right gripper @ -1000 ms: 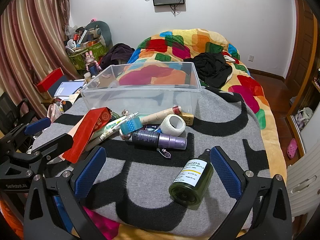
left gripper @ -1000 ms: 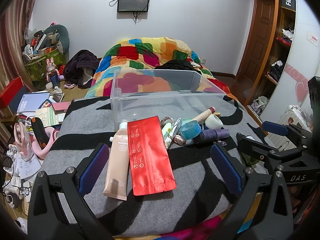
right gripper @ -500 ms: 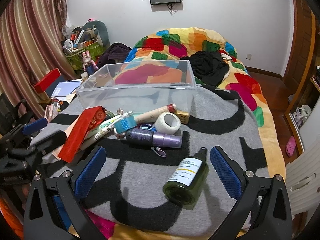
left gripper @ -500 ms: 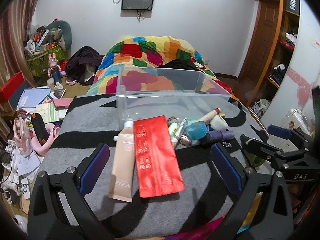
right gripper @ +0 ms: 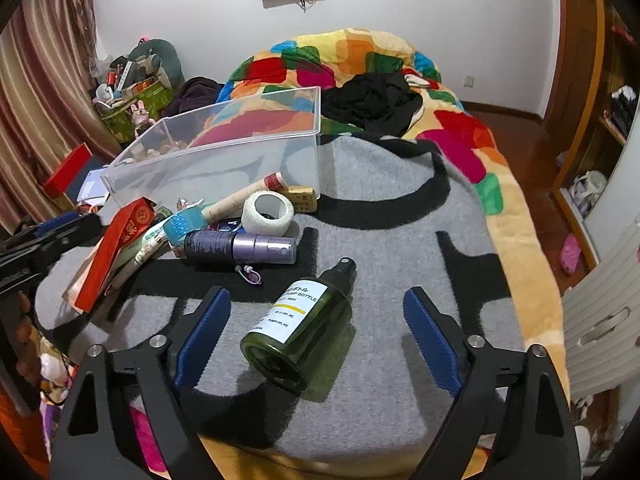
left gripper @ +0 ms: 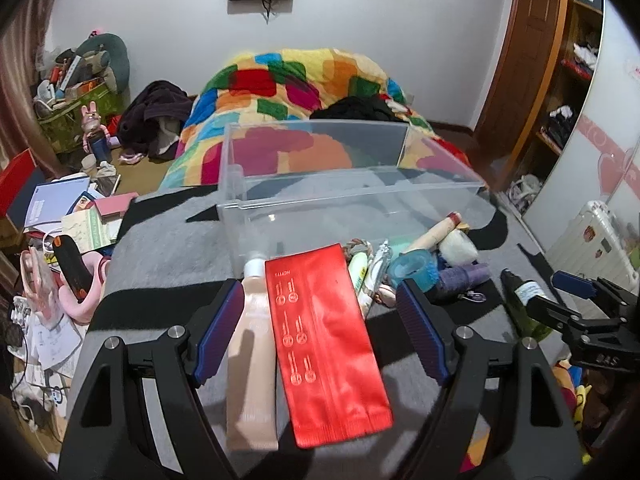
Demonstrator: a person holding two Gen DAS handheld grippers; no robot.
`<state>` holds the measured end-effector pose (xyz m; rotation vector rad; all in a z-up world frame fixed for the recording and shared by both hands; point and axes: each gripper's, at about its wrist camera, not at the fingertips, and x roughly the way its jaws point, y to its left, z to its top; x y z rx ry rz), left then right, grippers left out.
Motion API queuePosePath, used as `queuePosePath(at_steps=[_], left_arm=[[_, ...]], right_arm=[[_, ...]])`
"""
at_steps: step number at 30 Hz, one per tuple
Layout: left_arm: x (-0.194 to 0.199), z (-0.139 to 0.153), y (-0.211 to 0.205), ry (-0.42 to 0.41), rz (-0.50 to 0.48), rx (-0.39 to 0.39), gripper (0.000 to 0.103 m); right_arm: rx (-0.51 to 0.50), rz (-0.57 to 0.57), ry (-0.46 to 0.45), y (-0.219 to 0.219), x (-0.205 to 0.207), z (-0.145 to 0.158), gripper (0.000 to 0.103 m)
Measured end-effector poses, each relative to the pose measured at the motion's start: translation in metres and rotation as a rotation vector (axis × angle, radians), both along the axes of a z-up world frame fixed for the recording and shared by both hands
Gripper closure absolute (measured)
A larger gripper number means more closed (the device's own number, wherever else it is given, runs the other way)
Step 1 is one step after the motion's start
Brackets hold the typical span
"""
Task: Organize objects
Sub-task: 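Grasp the red foil packet with the left tool while the right tool grasps the green pump bottle, then carry the red packet and green bottle into the clear bin and release both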
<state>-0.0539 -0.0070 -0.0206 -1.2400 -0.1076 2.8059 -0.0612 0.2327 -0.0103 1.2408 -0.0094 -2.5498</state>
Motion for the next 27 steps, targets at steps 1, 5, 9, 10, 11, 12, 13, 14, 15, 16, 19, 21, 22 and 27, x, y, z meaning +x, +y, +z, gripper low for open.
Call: queuePosePath(at_steps=[1,5,9,10,11,12,13,14,15,16,19,21,22,27], left_arm=[[-0.005,-0.003,-0.001,-0.015,0.001,0.000,0.024],[-0.027,-0.018,-0.008,-0.093,0.012,0.036,0.024],[-0.036,-0.027,-0.010,-0.121,0.022,0.044,0.024],[-0.037,-0.029,-0.010,-0.126,0.026,0.045,0.024],[-0.037,-0.030,-0.010,-0.124,0.030,0.045,0.027],[-0.036,-0.031,-0.009,-0.119,0.032,0.043,0.032],[-0.035,-0.032,-0.009,-0.116,0.031,0.044,0.036],[-0.035,-0.032,-0.009,-0.113,0.030,0.045,0.042],[-0.033,-0.032,-0.009,-0.109,0.028,0.049,0.048],[-0.032,-0.032,-0.009,-0.107,0.027,0.051,0.049],[-0.029,-0.031,-0.009,-0.101,0.026,0.048,0.049],[-0.026,-0.030,-0.009,-0.096,0.025,0.052,0.050],[-0.025,-0.029,-0.009,-0.093,0.024,0.056,0.050],[-0.016,-0.013,-0.012,-0.043,0.030,0.053,0.050]], right_arm=[[0.007,0.005,-0.004,-0.001,0.000,-0.002,0.024],[0.013,0.011,-0.031,-0.003,-0.002,-0.010,0.038],[0.008,0.008,-0.056,-0.001,-0.004,-0.016,0.053],[0.010,0.007,-0.059,0.000,-0.004,-0.017,0.056],[0.010,0.005,-0.061,0.000,-0.004,-0.018,0.061],[0.008,0.005,-0.066,0.001,-0.004,-0.020,0.064],[0.003,0.005,-0.065,0.002,-0.004,-0.020,0.064],[0.001,0.003,-0.062,0.003,-0.003,-0.020,0.064],[0.004,0.000,-0.058,0.004,-0.003,-0.020,0.064],[0.011,-0.003,-0.052,0.004,-0.002,-0.020,0.064],[0.016,-0.009,-0.036,0.006,0.001,-0.017,0.064],[0.016,-0.014,-0.021,0.008,0.002,-0.013,0.064],[0.016,-0.018,-0.004,0.009,0.003,-0.009,0.064],[0.014,-0.016,0.057,0.009,0.000,0.013,0.064]])
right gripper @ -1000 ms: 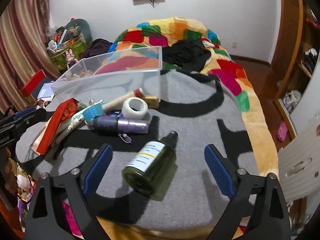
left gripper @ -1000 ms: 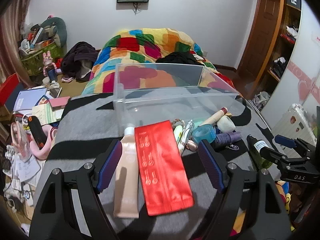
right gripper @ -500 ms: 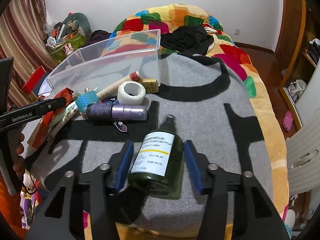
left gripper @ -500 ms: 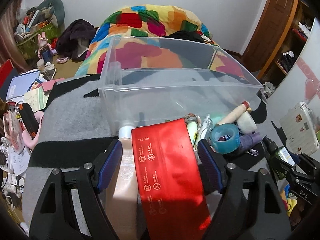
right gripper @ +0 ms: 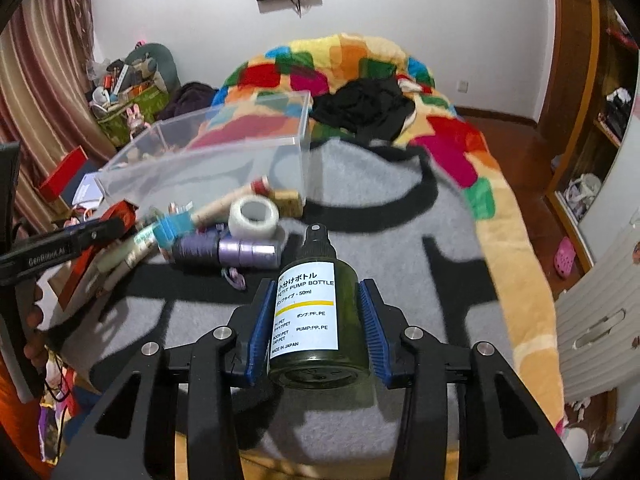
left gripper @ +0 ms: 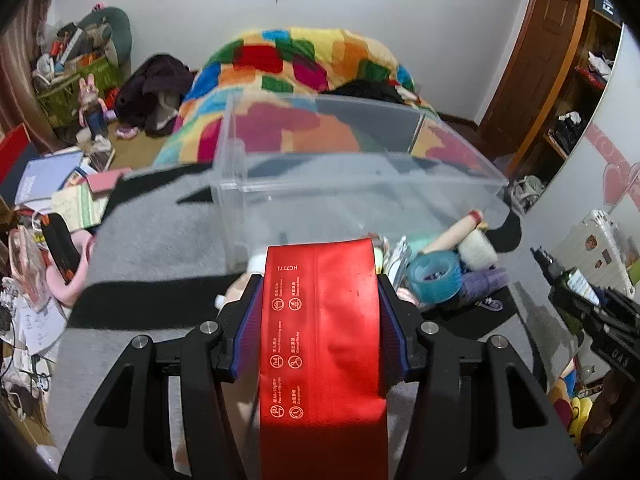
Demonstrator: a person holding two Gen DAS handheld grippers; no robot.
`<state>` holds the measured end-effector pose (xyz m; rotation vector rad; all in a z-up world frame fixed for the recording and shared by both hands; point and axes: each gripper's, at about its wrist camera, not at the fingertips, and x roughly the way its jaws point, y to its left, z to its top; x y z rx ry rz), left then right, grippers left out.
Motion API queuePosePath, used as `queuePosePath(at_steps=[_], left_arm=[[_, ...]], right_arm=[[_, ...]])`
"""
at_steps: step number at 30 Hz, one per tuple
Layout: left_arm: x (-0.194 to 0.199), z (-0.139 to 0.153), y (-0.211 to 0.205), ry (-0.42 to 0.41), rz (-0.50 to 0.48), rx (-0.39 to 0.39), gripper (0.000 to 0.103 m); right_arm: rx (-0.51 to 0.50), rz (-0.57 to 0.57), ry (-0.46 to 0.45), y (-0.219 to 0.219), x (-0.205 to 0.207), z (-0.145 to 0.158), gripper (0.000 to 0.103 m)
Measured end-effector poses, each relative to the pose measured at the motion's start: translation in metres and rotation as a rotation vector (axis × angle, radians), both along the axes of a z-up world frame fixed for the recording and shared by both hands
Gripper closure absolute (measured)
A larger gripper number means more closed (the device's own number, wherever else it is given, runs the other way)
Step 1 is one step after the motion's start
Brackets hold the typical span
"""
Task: Organize objects
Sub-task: 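Carry the red packet and green bottle into the clear bin and release both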
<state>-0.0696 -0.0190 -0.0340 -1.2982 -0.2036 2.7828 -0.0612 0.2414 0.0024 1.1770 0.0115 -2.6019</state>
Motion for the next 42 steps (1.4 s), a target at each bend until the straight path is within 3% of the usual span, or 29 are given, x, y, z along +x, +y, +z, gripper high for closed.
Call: queuePosePath(at_steps=[8,17,27,36,42], left_arm=[[0.004,0.041,-0.011,0.117,0.020,-0.010,0.050],[-0.020,0.056,-0.029,0.145,0.053,0.006,0.050],[-0.066,0.051,-0.025,0.065,0.011,-0.054,0.049],[-0.112,0.021,-0.014,-0.077,-0.056,-0.093,0.049],[-0.123,0.013,-0.005,-0.103,-0.090,-0.098,0.050]], right_arm=[[-0.053,0.059,0.084,-0.018,-0.022,0.034,0.064],[-0.107,0.118,0.092,-0.046,-0.062,0.053,0.064],[-0.070,0.163,0.007,-0.079,-0.113,0.040,0.064],[-0.036,0.197,-0.116,-0.105,-0.153,0.012,0.064],[0.005,0.217,-0.161,-0.120,-0.168,-0.005,0.064]])
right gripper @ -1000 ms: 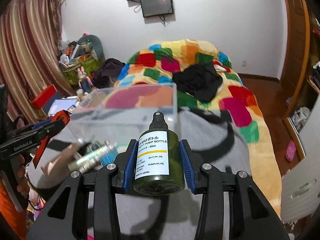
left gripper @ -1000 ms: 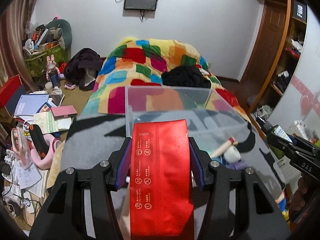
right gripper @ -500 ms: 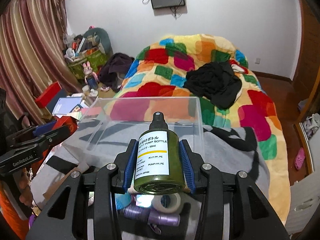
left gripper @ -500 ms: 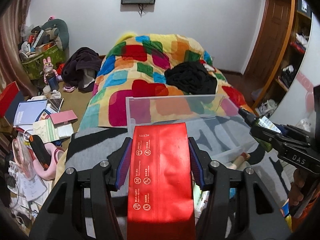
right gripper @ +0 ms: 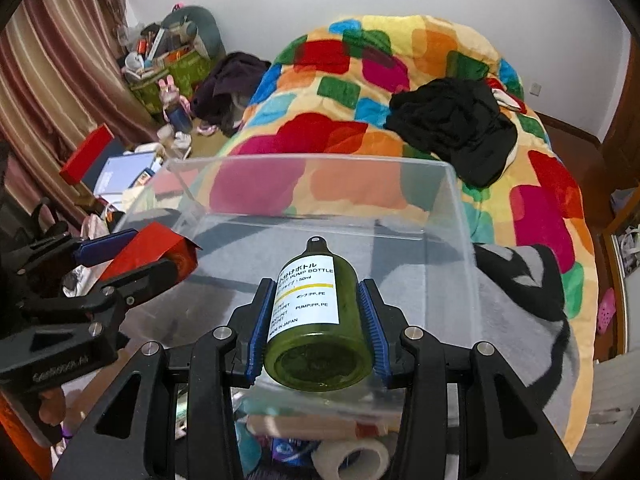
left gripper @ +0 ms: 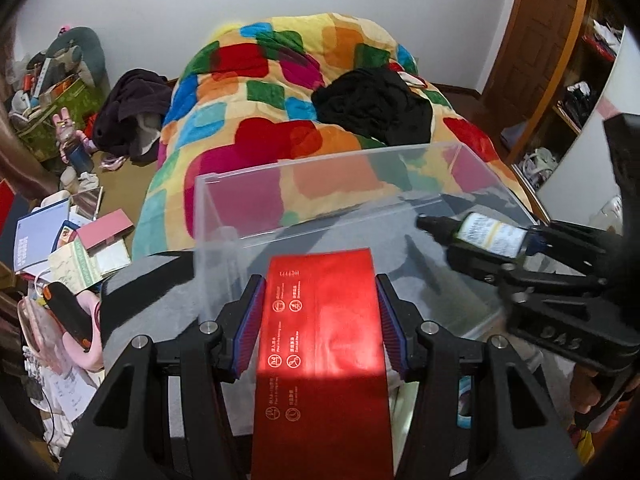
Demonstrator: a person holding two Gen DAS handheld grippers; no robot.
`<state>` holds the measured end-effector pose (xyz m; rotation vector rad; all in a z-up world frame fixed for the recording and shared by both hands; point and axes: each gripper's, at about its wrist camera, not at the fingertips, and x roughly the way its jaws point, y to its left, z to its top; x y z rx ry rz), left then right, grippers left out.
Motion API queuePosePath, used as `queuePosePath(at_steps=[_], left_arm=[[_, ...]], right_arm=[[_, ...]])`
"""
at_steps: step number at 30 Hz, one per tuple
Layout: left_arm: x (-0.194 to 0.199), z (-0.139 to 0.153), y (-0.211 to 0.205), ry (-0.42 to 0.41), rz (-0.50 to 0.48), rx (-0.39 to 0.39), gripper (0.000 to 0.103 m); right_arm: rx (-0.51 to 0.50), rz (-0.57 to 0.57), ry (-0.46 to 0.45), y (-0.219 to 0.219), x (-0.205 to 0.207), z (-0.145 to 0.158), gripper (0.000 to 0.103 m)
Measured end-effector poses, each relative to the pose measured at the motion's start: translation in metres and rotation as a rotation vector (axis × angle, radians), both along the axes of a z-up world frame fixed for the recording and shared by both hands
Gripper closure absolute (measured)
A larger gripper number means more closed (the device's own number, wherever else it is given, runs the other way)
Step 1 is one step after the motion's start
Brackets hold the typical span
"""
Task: Organize objects
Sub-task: 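Carry the red packet and green bottle into the clear bin and release both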
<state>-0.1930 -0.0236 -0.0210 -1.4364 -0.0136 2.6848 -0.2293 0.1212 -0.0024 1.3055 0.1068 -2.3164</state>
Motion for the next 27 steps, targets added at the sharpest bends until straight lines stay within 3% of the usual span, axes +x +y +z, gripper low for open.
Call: queuePosePath(at_steps=[7,10,16,20,27], left_arm=[[0.002,0.001,0.005,0.019,-0.017,-0.012,0.048],[0.007,0.004,0.004,0.033,-0.011,-0.011,0.041],[0.022,0.014,0.006,0.079,-0.004,-0.024,0.034],[0.040,0.025,0.009,0.140,0.002,-0.065,0.025],[0.073,0.042,0.004,0.224,0.011,-0.070,0.008]], right_arm=[[0.014,0.015,-0.020,-0.005,0.000,-0.010,0.064],[0.029,0.015,-0.001,-0.002,0.004,-0.008,0.064],[0.014,0.011,0.034,0.004,0.012,0.002,0.050],[0.007,0.019,0.070,0.009,0.025,0.012,0.044],[-0.010,0.013,0.150,0.026,0.054,0.034,0.032]])
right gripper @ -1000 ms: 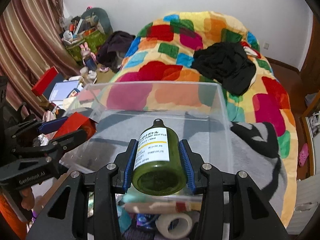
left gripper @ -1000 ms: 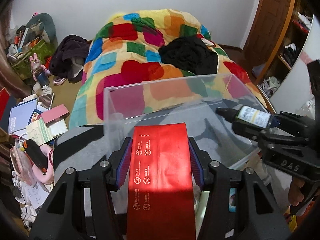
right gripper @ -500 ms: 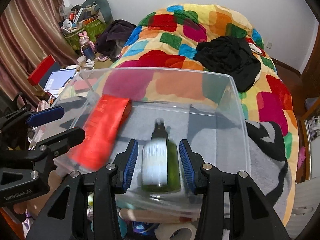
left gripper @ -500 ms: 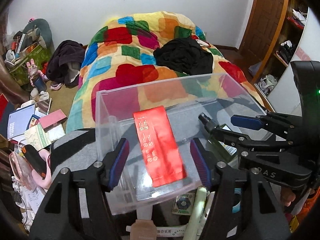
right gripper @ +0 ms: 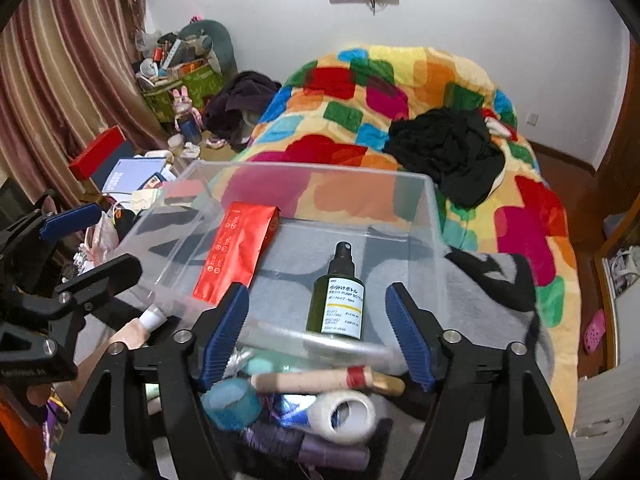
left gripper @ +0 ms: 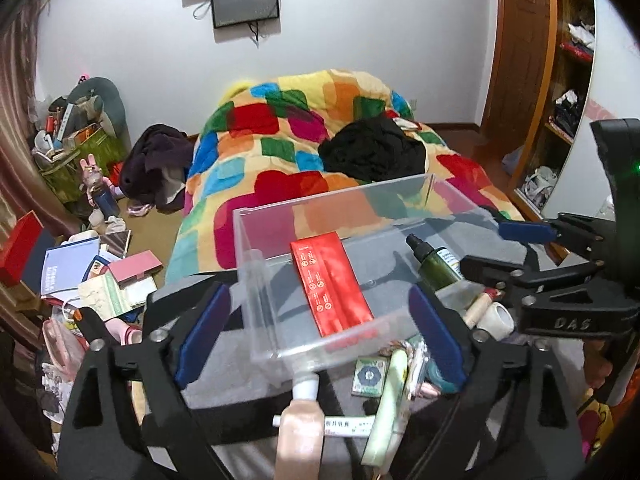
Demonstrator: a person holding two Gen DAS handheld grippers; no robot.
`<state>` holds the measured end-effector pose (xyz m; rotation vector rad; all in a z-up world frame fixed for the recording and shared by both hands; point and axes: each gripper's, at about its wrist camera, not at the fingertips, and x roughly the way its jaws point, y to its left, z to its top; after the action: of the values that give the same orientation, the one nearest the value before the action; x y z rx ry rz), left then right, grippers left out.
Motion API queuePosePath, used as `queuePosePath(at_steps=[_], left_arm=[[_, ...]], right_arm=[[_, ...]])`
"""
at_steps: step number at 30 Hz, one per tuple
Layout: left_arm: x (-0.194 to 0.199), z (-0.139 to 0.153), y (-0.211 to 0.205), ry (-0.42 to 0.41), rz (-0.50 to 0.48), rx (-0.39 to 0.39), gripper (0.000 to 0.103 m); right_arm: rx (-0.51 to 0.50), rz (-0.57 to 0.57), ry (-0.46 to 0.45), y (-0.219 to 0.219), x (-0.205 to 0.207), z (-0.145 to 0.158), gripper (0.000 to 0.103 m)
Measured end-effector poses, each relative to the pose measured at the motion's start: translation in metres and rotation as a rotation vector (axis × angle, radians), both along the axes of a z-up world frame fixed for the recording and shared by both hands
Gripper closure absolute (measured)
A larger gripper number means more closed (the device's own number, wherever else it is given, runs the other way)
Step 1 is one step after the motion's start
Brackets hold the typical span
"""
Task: Organize objects
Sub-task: 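Carry the red packet and green bottle into the clear bin and release both, then grasp the beige cosmetic tube with the left tool while the right tool grasps the white tape roll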
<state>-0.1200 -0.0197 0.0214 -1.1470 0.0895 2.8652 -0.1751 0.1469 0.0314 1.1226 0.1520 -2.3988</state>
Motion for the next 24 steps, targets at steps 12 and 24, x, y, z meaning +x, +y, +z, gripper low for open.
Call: queuePosePath(at_steps=[12,24], left_arm=[[0.033,-0.031,-0.027,-0.075,0.053,0.054,0.008],[0.020,-0.071,-0.034,-0.194,0.058,0.071,0.014]], right_arm=[[-0.003,-0.032,0.006,0.031,0.036,-0.006,0.025],[0.011,-0.058,-0.107,0.040,0.035,-0.053,0.026]])
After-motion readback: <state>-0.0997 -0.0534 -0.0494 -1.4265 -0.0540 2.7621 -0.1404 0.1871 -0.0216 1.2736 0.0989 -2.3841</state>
